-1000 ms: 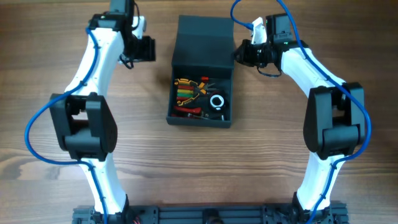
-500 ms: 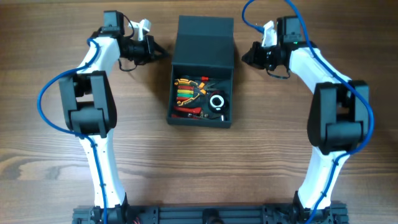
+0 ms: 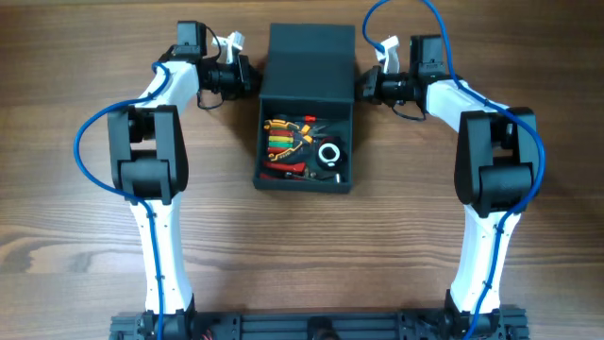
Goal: Pack container
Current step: 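Bring both grippers to the lid's two back corners and grip them, then swing the lid forward with both grippers to close the box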
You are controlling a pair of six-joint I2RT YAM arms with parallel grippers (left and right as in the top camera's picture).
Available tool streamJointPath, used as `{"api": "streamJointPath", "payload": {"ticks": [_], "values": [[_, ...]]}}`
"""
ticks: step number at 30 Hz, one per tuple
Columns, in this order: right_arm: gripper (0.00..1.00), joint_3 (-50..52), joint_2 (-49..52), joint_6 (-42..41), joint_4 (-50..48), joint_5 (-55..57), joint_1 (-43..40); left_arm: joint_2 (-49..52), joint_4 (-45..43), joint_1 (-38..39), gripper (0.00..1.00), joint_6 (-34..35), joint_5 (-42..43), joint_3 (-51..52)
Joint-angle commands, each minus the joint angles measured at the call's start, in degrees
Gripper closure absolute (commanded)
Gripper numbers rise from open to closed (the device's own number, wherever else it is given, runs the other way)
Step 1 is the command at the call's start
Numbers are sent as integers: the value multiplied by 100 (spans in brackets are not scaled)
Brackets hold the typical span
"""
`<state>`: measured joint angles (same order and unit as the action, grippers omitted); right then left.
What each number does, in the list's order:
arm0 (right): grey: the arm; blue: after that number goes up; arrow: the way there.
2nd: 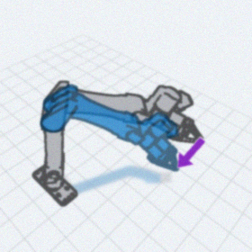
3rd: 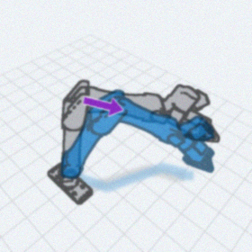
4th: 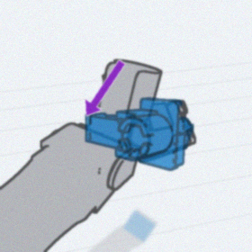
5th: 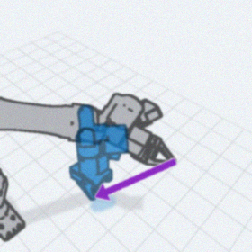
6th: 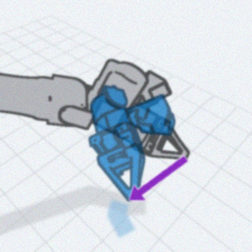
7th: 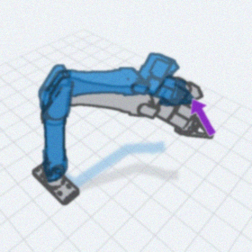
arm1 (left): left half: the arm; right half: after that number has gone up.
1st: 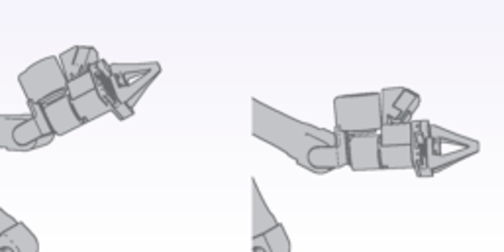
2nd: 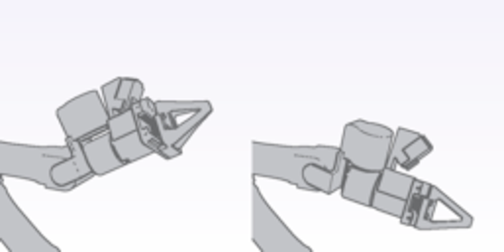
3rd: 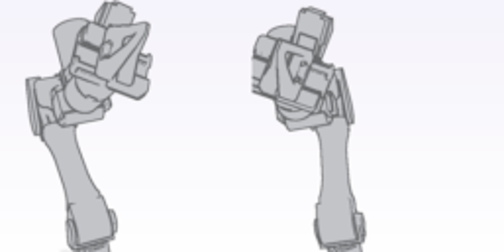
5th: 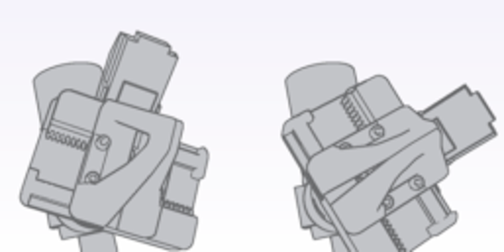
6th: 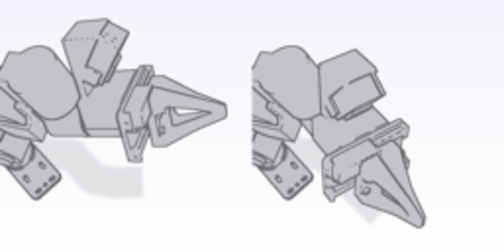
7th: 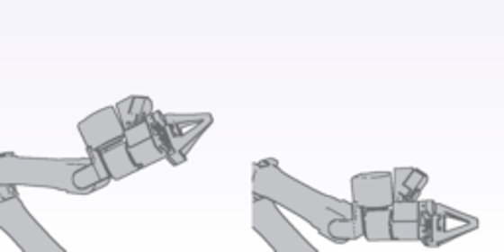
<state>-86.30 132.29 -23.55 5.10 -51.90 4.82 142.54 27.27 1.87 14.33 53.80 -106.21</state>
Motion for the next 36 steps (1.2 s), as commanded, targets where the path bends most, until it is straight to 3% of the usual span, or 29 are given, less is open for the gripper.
{"api": "streamJointPath", "payload": {"ticks": [1,6,11,14,21,22,25,36], "values": [[96,-52,120,-907,-396,-778,33,59,-544,-17,96,323,772,15],[96,-81,94,-1565,-920,-1191,-20,-289,-695,-22,96,546,767,13],[95,-81,-457,-1547,-879,-1119,-20,-979,-452,-26,96,511,352,13],[96,-81,-986,-1388,-575,-706,-20,-1491,26,-9,96,114,-155,13],[96,-81,-2446,-264,1521,732,37,-2691,1891,199,96,-713,-841,13],[96,-79,-2870,133,2371,1239,125,-3012,2577,310,96,-817,-1294,13],[96,-79,-3366,444,3154,1971,260,-3364,3180,420,96,-817,-1902,13],[96,-79,-5407,702,4623,4323,866,-4730,4747,479,96,-966,-3062,13]]}}
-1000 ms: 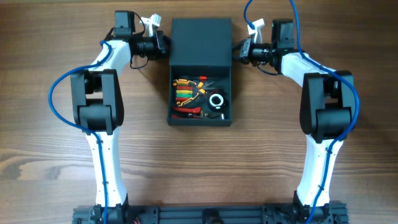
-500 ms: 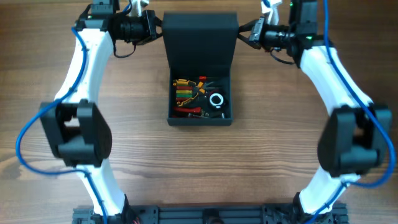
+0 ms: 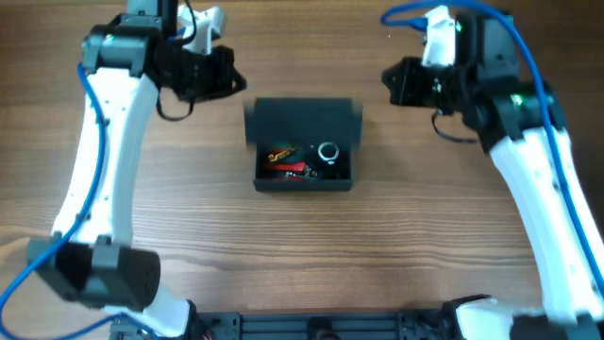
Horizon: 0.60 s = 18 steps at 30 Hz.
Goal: Pack container
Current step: 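Swing the lid forward with both grippers to close the box, then press down on the closed lid with both grippers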
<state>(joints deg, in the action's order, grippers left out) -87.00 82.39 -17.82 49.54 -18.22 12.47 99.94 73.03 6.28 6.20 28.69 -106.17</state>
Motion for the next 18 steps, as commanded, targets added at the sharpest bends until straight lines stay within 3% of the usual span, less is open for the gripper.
{"api": "streamJointPath", "payload": {"ticks": [1,9,13,18], "values": [[96,-9,-573,129,249,1021,114,-640,214,37,96,-153,-658,9],[96,26,-743,111,516,892,120,-1410,315,37,96,-282,-1370,11],[96,46,-127,118,1036,306,127,-1202,393,116,96,-914,-1353,337],[95,46,977,140,1097,-234,529,-907,-389,444,95,-925,-1102,1497]]}}
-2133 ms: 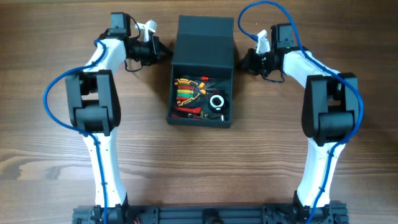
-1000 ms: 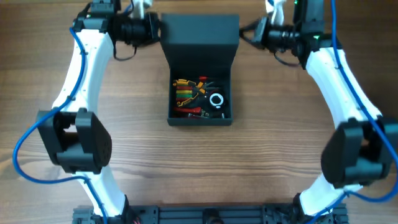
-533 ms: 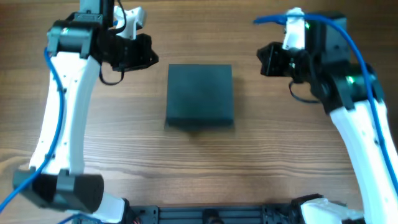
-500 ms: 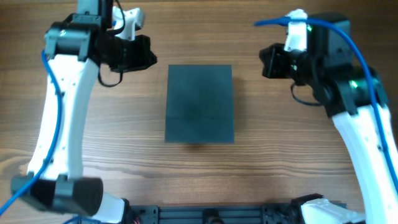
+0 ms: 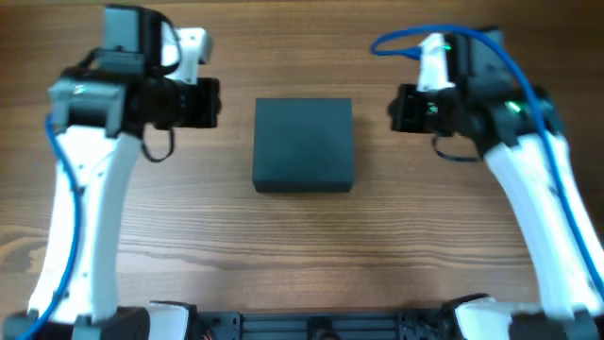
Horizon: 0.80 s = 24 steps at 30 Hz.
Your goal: Pack container
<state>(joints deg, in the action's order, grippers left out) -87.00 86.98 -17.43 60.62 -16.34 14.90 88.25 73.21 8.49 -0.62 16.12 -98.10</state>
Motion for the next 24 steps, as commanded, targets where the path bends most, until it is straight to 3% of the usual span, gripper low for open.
{"api": "streamJointPath", "payload": {"ticks": [1,7,16,21,24], "values": [[96,46,721,109,-35,-411,372,341,-706,297,95,-240,219,986],[96,46,1939,94,-131,-433,752,940,-1744,660,95,-243,422,2186],[96,46,2896,92,-468,-409,938,1853,-2031,691,96,-348,442,2402],[95,9,2824,92,-490,-564,931,1888,-1963,688,96,-337,446,2382],[95,-66,2249,94,-568,-553,920,1650,-1738,688,96,-192,442,2260]]}}
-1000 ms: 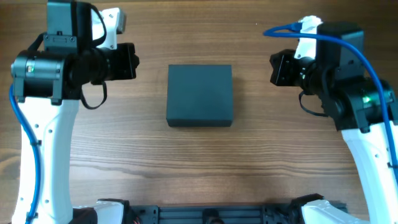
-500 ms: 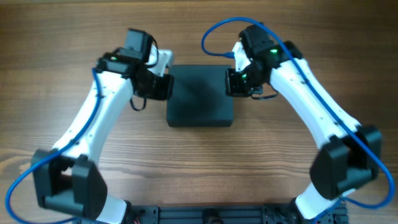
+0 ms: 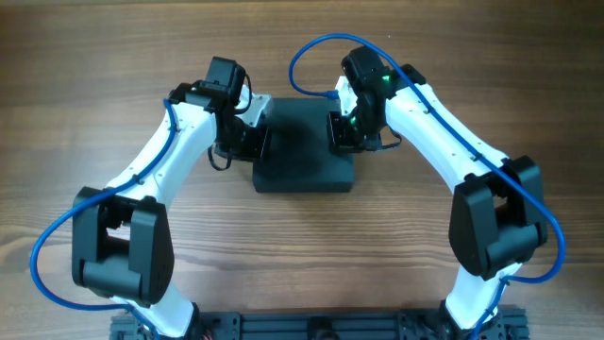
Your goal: Pack container
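Observation:
The black container (image 3: 304, 161) sits in the middle of the table with its lid down, so its contents are hidden. My left gripper (image 3: 255, 140) is at the left edge of the lid near the back, pointing toward the box. My right gripper (image 3: 340, 132) is over the lid's right edge near the back. Both sets of fingers are dark against the dark lid. Whether they are open or shut, or touching the lid, does not show from above.
The wooden table (image 3: 85, 113) surrounds the box. Both arms reach in from the front, with the left elbow (image 3: 121, 247) and the right elbow (image 3: 495, 219) low at either side. Blue cables loop over both arms.
Both grippers stood apart from the closed box, one on each side. Now they are drawn in against the left and right edges of the lid. The lid stays down.
The lid lay open toward the back with coloured items showing inside, a gripper at each side of it. Then the lid stood half raised. Then it was down with the grippers off to the sides, and now they are at its edges.

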You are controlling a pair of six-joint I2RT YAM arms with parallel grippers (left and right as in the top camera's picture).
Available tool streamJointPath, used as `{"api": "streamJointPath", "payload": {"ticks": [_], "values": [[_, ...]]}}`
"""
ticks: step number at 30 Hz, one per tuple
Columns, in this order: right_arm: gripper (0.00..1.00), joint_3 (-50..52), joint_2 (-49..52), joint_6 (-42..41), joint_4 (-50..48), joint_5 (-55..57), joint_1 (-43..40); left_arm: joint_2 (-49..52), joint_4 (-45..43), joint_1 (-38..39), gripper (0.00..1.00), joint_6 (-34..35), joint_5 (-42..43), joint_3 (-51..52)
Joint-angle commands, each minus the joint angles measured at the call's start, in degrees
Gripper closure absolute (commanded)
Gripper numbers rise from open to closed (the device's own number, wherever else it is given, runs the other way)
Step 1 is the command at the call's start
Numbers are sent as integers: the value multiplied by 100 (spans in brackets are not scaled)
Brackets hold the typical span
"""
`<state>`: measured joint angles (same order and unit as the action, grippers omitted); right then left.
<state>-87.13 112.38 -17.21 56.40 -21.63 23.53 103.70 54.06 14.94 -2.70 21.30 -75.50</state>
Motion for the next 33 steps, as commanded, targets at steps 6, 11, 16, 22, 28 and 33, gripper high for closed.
{"api": "streamJointPath", "payload": {"ticks": [6,11,16,22,28,33], "values": [[96,-105,-2221,-120,-411,1497,-155,-522,1078,-24,93,15,-422,-782],[95,-105,-3403,-79,-225,2688,-634,-1231,1488,-258,59,15,-1394,-1176],[96,-94,-3530,315,334,2804,-1300,-1978,1517,-1012,45,15,-2149,-1185],[74,-94,-3429,544,389,2811,-1478,-2157,1523,-2212,0,15,-2223,-1185],[0,-94,-3425,520,387,2806,-1478,-2151,1521,-2573,0,13,-2223,-1182],[0,-94,-3425,520,387,2806,-1478,-2151,1521,-2570,0,13,-2223,-1182]]}}
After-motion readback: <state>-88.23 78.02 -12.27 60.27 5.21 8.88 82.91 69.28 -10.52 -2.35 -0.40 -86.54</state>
